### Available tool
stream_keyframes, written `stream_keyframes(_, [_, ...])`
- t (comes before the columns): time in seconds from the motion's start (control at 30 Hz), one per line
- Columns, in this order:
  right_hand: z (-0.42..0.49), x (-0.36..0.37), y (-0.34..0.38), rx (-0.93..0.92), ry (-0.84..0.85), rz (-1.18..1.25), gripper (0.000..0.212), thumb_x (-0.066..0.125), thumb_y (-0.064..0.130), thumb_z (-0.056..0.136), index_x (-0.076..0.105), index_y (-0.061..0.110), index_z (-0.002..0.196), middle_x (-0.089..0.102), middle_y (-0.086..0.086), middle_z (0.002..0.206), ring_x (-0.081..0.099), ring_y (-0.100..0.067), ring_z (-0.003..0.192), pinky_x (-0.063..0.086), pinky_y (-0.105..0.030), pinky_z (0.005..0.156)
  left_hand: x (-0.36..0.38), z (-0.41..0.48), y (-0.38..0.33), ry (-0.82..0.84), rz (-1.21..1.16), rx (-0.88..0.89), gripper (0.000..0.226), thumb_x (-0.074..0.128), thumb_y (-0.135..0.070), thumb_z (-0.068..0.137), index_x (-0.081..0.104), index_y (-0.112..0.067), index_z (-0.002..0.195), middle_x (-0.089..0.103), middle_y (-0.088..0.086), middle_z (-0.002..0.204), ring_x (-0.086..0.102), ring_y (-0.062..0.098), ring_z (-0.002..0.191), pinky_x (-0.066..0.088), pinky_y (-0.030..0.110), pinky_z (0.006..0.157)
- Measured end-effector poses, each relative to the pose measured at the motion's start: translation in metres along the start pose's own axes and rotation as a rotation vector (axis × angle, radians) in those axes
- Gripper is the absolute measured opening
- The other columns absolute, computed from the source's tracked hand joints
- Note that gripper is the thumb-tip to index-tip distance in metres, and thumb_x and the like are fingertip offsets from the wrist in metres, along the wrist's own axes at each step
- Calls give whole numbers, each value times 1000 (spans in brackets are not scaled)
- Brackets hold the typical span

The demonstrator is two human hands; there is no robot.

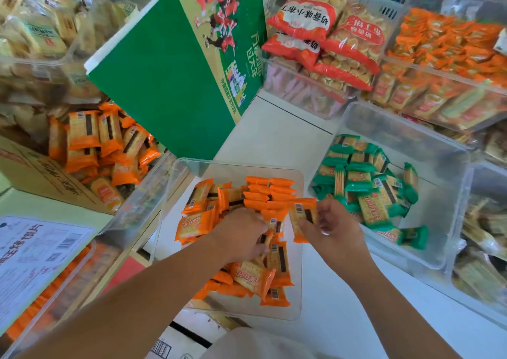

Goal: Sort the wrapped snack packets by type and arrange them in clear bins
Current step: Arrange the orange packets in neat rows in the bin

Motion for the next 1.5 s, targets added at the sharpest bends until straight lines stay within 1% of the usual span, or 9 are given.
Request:
stream_keyframes(0.13, [-4,-1,-3,3,5,48,31,83,23,81,58,27,99,72,9,94,67,-11,89,57,-31,77,18,4,4,52,-356,-24,71,69,-64,84,48,-35,145,53,-6,137,52,17,125,46,38,106])
stream_keyframes(0.37, [1,18,9,-128,111,-113,33,77,28,88,50,39,104,63,23,85,61,2,88,48,-13,69,21,15,-2,221,-165,-71,93,57,-87,76,38,-38,153,47,-6,154,49,24,136,42,42,106])
stream_keyframes(0.5, [12,38,26,-352,177,-253,38,74,20,91,53,35,119,57,23,85,59,-3,82,50,-21,69,21,17,-6,345,-220,-132,101,64,-85,74,31,-36,157,38,-4,162,40,27,145,30,46,116])
stream_keyframes(0.63, [25,46,24,-344,230,-249,43,71,18,90,52,39,123,56,19,76,59,-8,75,54,-28,70,22,13,-7,344,-320,-155,104,75,-78,68,36,-35,155,34,-3,164,29,28,150,21,52,123])
stream_keyframes(0.77, [29,51,17,-323,242,-397,30,72,35,90,51,36,111,64,9,91,64,-16,83,57,-43,73,20,-1,-3,275,-456,-195,96,85,-68,64,47,-35,146,46,-7,152,39,24,141,30,49,120])
stream_keyframes(0.87, [32,55,18,-279,248,-467,34,74,36,89,50,30,111,65,5,93,64,-18,85,56,-41,74,19,-10,5,221,-563,-214,76,88,-58,67,58,-33,132,61,-10,131,56,19,121,47,39,103])
stream_keyframes(0.97, [40,48,19,-220,205,-384,35,79,28,86,51,29,106,63,8,90,63,-14,81,54,-34,72,14,-17,11,183,-632,-229,68,90,-50,70,58,-32,127,58,-14,113,57,14,104,47,29,81])
stream_keyframes(1.2, [36,49,16,-280,288,-380,34,76,26,89,56,30,116,60,12,84,58,-2,75,50,-28,68,12,-41,18,71,-701,-194,51,93,-45,67,57,-41,103,58,-25,99,58,3,93,45,22,73])
stream_keyframes(1.5, [34,76,9,-535,298,-825,15,68,27,90,65,20,104,65,1,97,62,-23,91,47,-32,65,2,-64,14,-109,-551,-85,49,82,-46,80,60,-42,124,64,-19,103,57,4,89,48,26,71])
Point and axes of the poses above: each hand's wrist, its own z-axis towards the middle knuckle, its own x-axis out of the palm, y = z × x, the point moved 5 cm from there along z, towards the middle knuckle
